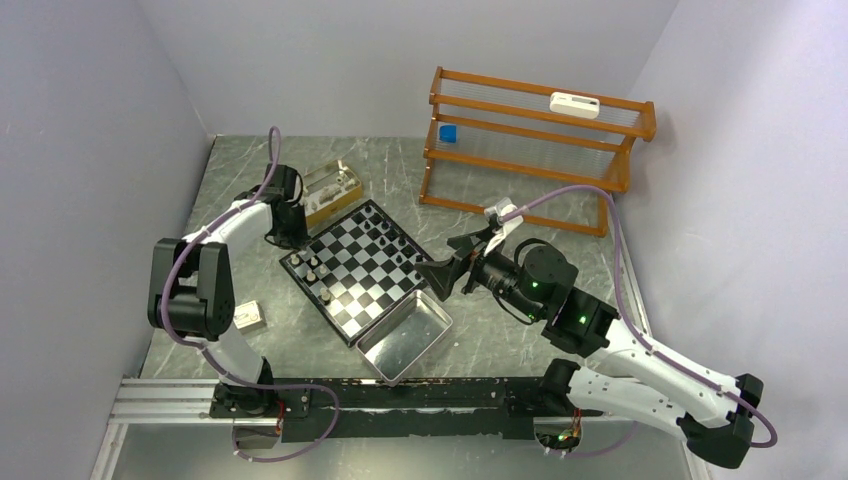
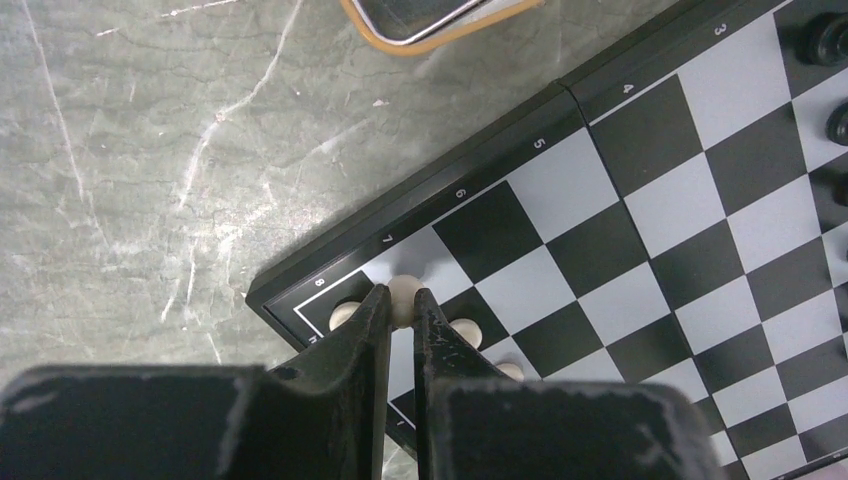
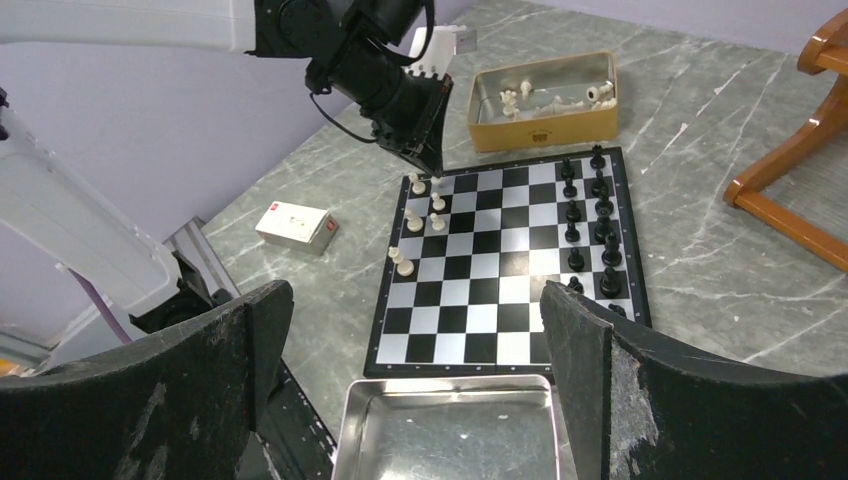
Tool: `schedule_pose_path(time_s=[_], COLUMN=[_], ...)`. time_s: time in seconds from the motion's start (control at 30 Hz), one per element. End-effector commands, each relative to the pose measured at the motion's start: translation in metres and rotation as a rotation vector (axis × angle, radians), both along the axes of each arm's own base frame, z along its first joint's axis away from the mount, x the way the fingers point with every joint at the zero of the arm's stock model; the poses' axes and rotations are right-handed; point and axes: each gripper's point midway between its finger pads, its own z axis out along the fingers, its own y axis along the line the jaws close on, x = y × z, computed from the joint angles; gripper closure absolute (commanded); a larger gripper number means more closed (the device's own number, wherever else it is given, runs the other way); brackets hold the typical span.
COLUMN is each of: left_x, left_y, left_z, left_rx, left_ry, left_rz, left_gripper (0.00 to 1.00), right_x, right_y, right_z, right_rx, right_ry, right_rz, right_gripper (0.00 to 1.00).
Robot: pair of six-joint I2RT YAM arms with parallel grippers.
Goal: Set up the chess pieces on the board
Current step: Place the chess piece on the chessboard.
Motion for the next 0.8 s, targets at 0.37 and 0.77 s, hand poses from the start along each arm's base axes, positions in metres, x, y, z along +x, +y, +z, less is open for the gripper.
schedule_pose_path(time_s=[0.37,0.77], left_x=[0.0112,0.0082], left_y=[-0.0091,-0.0148], left_z=[-0.0077,-0.0046], left_rx=[-0.028,-0.021], left_ry=[-0.014,-0.015], left_rz=[-0.022,-0.041], left_gripper=[0.84,0.77], right_x=[0.0005,0.0008], right_y=[-0.0023,-0.0051], right_z=[0.0033,0.0003], right_rx=[0.024,0.016], right_ry=[-0.019,-0.016], right_rz=[-0.007,-0.017], right_gripper=[0.00,0.00])
